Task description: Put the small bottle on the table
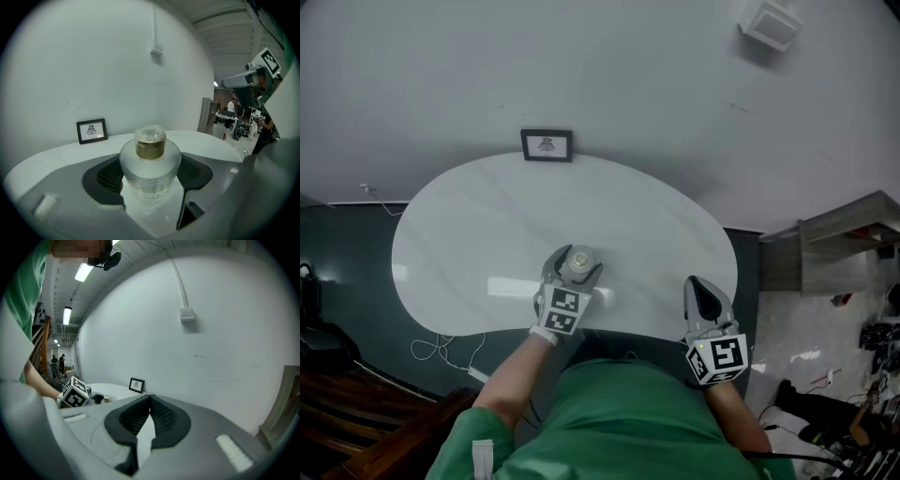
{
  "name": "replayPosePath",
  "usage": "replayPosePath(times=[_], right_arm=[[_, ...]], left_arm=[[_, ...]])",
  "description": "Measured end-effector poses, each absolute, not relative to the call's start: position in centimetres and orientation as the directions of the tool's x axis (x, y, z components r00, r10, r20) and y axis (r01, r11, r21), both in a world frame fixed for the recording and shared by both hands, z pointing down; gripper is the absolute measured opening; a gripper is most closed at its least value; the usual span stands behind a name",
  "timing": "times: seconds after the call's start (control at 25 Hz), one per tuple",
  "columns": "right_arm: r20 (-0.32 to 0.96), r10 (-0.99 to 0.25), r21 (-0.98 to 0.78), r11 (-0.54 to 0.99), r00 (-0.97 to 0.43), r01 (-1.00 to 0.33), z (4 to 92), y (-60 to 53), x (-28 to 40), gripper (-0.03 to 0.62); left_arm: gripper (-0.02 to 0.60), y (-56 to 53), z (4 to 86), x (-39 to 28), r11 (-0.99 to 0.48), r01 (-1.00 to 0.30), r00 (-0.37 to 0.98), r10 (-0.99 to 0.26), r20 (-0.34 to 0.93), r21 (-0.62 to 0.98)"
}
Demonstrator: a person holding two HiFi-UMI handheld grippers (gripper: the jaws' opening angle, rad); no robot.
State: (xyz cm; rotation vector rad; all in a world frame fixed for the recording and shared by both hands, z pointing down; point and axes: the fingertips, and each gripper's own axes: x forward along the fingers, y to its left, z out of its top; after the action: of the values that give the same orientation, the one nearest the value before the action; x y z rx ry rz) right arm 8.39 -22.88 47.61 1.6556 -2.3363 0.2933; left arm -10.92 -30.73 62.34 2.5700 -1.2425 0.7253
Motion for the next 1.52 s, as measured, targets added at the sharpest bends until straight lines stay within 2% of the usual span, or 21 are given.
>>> replayPosePath(times=[0.36,0.8,1.36,1.52], right_arm=[[0.385,-0.892,0.021,0.264,-0.236,-0.964,48.4,-23.5,8.6,0.003],[0.391,-0.903,0.022,0.203,-0.178,-0.979,48.5,-25.5,9.0,0.003],[0.358,-0.888,-0.012,0.303,-0.287,-0.953,48.4,-27.1,9.8,0.003],[0.344,-0.884,-0.032,0.327,-0.318,-0.944,48.2,-27.6,10.7,0.003]], left_arm=[[0.344,-35.0,66.9,-11.0,-0.669,-0.742,0.542,-0.623,0.564,-0.027],[0.344,-37.4,69.1,-10.9,-0.697,-0.717,0.562,-0.595,0.574,-0.020],[0.345,-37.1,70.7,-11.4,-0.623,-0.781,0.482,-0.654,0.584,-0.053],[0.383,-36.4,70.4,-11.9,-0.622,-0.781,0.464,-0.635,0.617,-0.053]])
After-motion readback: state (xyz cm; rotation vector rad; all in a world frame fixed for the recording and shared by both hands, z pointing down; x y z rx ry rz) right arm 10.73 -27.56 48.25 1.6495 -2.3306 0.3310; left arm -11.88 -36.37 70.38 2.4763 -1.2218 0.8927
